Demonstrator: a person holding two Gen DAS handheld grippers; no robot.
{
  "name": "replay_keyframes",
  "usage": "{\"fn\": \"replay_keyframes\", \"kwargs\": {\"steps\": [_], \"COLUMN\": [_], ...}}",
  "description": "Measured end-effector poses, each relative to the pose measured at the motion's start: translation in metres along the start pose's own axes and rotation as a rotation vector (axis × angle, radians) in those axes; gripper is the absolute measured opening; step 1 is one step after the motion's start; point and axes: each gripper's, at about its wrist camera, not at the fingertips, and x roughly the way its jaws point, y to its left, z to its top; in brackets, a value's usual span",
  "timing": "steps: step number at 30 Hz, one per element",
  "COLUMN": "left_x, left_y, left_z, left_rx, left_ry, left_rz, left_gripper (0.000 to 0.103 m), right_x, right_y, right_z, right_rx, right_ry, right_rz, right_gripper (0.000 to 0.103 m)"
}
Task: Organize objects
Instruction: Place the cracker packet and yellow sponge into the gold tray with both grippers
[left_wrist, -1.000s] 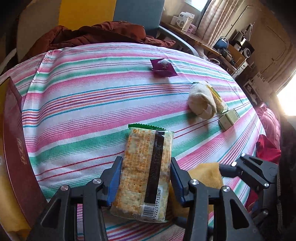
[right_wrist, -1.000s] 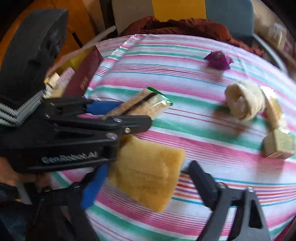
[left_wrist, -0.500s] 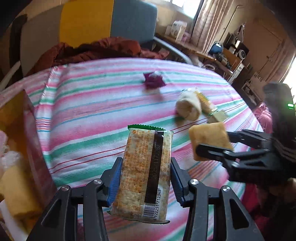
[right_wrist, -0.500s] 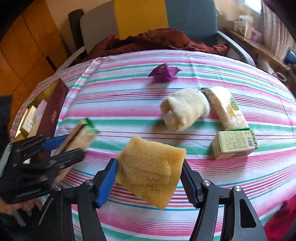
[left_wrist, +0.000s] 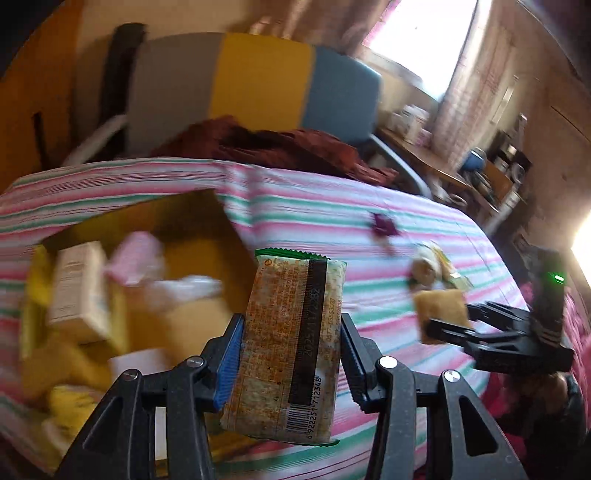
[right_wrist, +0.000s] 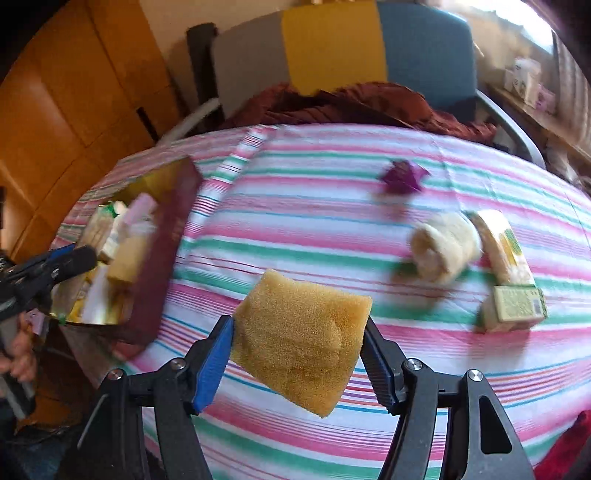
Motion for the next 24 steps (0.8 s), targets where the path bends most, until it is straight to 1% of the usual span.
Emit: {"fn": "replay_keyframes", "kwargs": {"steps": [5, 7, 11, 14, 17, 19, 24], "left_x": [-0.009, -0.009, 0.001, 0.015, 0.023, 0.029, 0.031], "left_y": [0.050, 0.062, 0.077, 0.083, 0.088, 0.093, 0.093], "left_z": [0.012, 0.016, 0.029, 0.038, 0.041, 0.043, 0.038], "left_rx": [-0.048, -0.049, -0.010, 0.027, 0.040, 0.021, -0.002], "left_ry": [-0.006, -0.006, 0.029, 0.051, 0.063, 0.078, 0.070], "left_rz": [0.109, 0.130, 0.183, 0.221, 0.238, 0.250, 0.231], "left_gripper": [0.049, 0.049, 0.049, 0.050, 0.050, 0.050, 0.050], "right_x": [-0.002, 0.002, 0.017, 0.033, 0.047, 0.057, 0.074], "right_y": [0.058, 0.085, 0.140, 0.168, 0.183, 0.188, 0.189], "right_z": [0.013, 0.017, 0.024, 0.025, 0.025, 0.024, 0.018], "right_rx": [-0.062, -0.104, -0.205, -0.247, -0.257, -0.261, -0.253], "right_ry": [-0.033, -0.033, -0.015, 0.013, 0.035, 0.051, 0.084], "right_rz": [0.111, 0.144, 0.200, 0.227, 0.244, 0.238, 0.222], "right_gripper": [0.068, 0.068, 0.068, 0.069, 0.073, 0.074, 0.076]}}
